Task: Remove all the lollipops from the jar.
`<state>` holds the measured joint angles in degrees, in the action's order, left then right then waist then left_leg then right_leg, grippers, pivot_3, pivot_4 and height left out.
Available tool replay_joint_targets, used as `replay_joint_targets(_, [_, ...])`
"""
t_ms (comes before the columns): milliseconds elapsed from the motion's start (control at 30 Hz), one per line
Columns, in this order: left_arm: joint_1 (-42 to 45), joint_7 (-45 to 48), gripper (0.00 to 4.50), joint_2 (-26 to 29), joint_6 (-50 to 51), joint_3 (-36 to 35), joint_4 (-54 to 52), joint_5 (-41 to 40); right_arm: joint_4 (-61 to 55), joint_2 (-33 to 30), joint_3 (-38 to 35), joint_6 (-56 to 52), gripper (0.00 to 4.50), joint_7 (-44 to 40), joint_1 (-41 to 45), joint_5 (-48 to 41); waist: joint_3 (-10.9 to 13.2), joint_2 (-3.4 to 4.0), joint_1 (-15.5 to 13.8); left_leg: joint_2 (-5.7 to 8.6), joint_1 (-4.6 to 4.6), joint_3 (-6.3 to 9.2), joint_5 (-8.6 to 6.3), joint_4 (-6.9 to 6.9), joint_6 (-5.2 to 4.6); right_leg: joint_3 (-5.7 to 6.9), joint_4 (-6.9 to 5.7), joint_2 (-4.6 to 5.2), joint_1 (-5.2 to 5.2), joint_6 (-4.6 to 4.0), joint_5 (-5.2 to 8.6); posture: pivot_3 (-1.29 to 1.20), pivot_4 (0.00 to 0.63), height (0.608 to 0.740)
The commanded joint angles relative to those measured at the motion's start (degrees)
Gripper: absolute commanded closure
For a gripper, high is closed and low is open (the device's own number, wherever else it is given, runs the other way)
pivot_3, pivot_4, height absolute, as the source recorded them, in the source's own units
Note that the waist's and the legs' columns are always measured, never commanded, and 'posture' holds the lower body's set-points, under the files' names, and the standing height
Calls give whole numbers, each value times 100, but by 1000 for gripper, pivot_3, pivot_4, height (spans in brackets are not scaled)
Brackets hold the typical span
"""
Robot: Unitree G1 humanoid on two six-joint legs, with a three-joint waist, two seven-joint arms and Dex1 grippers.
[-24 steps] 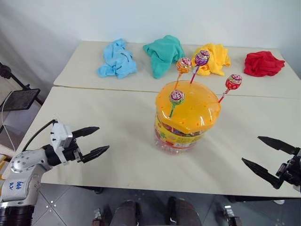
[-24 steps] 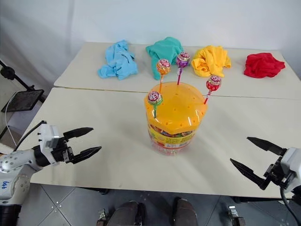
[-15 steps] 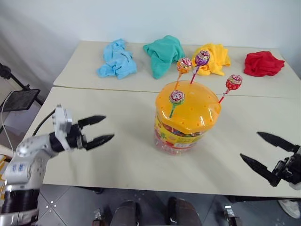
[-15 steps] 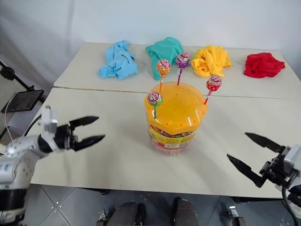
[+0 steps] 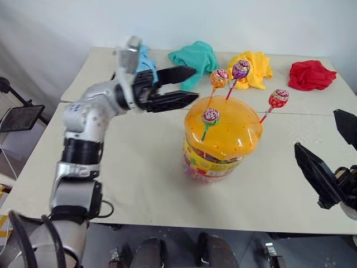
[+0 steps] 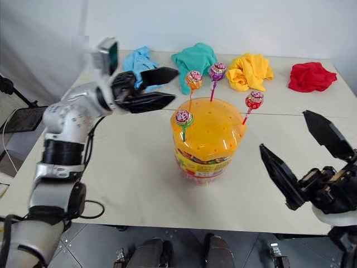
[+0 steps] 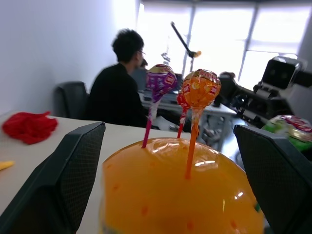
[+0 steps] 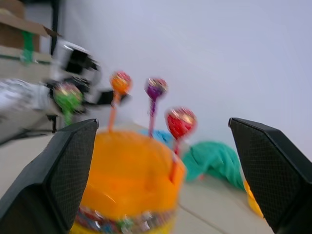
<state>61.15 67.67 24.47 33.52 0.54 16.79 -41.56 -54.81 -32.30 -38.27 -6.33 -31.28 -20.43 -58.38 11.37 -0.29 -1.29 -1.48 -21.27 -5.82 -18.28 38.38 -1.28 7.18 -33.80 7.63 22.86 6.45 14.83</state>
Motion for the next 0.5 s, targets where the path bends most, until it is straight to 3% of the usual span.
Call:
replay_joint_targets(33, [198, 241, 23, -99, -24, 72, 24, 139, -156, 91, -61, 132, 0, 188, -101, 24, 0, 0, 16, -6, 1, -7, -1, -2, 1, -5, -1, -7, 4, -1, 0, 0, 150, 740])
replay_joint_targets(133, [278, 316, 23, -200, -6, 147, 85, 277, -119, 178, -133, 208, 0, 166, -239, 113, 0, -1, -8, -9, -10, -14, 0, -2, 3, -14, -14, -12, 31, -2, 1, 0, 150, 740])
replay_joint_targets(233, [336, 340, 546, -280, 47, 54, 170, 246, -76, 298, -184, 307, 0, 81, -383, 193, 1, -1, -17, -8, -24, -24, 0, 8, 1, -27, -21, -13, 51, -2, 1, 0, 150, 740])
replay_joint_targets(500, [323, 537, 2931, -387, 391, -68, 15, 61, 12, 375, -179, 465, 0, 81, -479, 237, 1, -1, -13, -25, -42, -37, -15, 66, -24, -51, -21, -10, 55, -2, 1, 0, 150, 740])
